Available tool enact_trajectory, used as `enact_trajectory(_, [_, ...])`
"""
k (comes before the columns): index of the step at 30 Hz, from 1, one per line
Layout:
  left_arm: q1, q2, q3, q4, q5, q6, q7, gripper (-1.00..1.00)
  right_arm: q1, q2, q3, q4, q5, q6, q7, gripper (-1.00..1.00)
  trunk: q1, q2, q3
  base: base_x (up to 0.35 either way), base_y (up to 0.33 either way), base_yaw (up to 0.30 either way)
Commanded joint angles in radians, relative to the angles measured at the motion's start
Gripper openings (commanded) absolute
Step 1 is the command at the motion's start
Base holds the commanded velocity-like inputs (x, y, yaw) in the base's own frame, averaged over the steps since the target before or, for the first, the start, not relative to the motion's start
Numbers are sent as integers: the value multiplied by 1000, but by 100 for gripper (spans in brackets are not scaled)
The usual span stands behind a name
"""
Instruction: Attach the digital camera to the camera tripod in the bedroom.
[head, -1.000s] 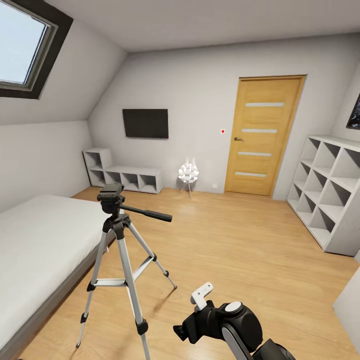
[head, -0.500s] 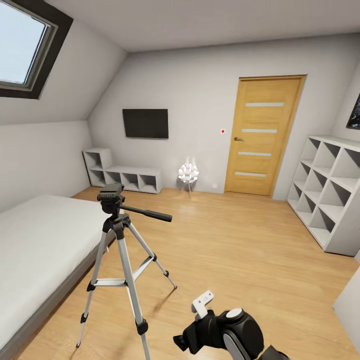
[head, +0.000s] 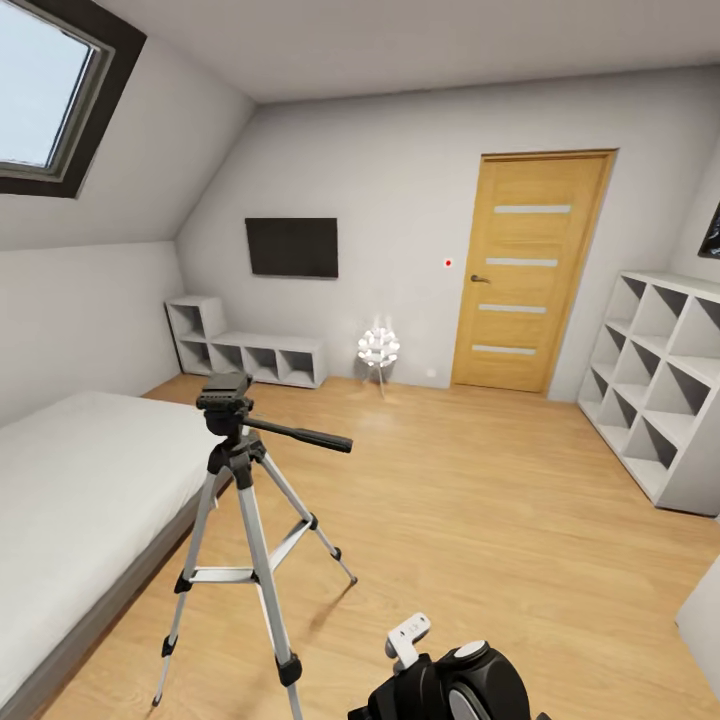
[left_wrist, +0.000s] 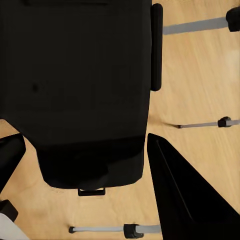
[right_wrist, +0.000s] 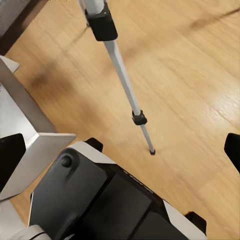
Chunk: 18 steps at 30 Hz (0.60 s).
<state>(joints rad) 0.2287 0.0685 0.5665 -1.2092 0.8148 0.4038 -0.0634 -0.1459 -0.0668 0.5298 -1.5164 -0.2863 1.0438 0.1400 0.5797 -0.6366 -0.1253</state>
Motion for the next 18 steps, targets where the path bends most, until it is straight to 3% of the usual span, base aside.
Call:
enact_trajectory(1, [0, 0, 0, -1, 3, 6, -3, -100, -1, -1, 1, 0, 4, 3, 6, 100, 1, -1, -1, 77, 40, 0])
enact_trajectory(18, [0, 2, -4, -2, 3, 7, -4, -100, 0, -1, 1, 1, 3, 3, 6, 100, 1, -1, -1, 58, 41, 0])
